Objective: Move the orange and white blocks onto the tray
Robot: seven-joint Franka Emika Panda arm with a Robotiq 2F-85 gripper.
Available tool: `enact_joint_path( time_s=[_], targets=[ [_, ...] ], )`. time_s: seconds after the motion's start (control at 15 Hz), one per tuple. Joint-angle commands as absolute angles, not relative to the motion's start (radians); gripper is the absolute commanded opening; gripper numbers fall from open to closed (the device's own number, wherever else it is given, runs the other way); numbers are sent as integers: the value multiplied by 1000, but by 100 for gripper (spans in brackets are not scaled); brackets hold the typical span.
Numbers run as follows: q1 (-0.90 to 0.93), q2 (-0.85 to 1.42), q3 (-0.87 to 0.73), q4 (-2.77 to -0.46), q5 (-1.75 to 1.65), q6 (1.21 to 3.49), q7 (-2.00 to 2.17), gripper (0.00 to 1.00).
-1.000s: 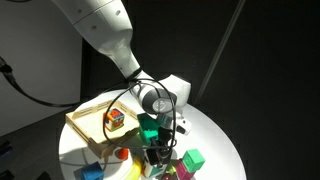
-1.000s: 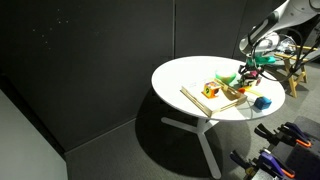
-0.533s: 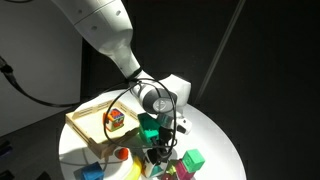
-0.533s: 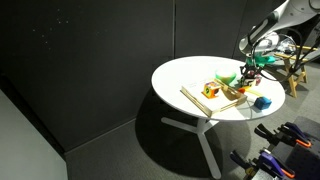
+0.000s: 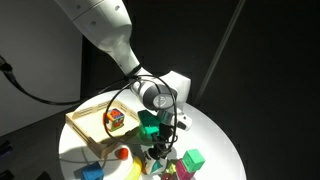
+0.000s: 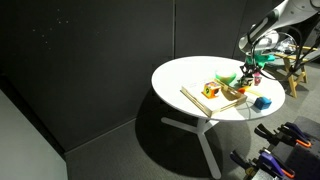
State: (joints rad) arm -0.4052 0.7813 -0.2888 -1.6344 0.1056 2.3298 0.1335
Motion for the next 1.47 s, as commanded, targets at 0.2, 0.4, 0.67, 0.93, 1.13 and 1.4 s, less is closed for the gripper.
enact_joint_path(
  time_s=[0.2, 0.4, 0.67, 0.93, 1.13, 1.4],
  targets=[
    [-365, 683, -322, -1699, 46, 2263, 145, 6],
    [-352, 651, -328, -1716, 23, 2242, 146, 6],
    [-347, 601, -317, -1750, 15, 2249, 128, 6],
    [-335, 551, -298, -1793, 19, 2268, 97, 5],
    [-322, 518, -279, -1826, 15, 2281, 59, 6],
    [-305, 479, -248, -1866, 11, 2294, -5, 6]
  ],
)
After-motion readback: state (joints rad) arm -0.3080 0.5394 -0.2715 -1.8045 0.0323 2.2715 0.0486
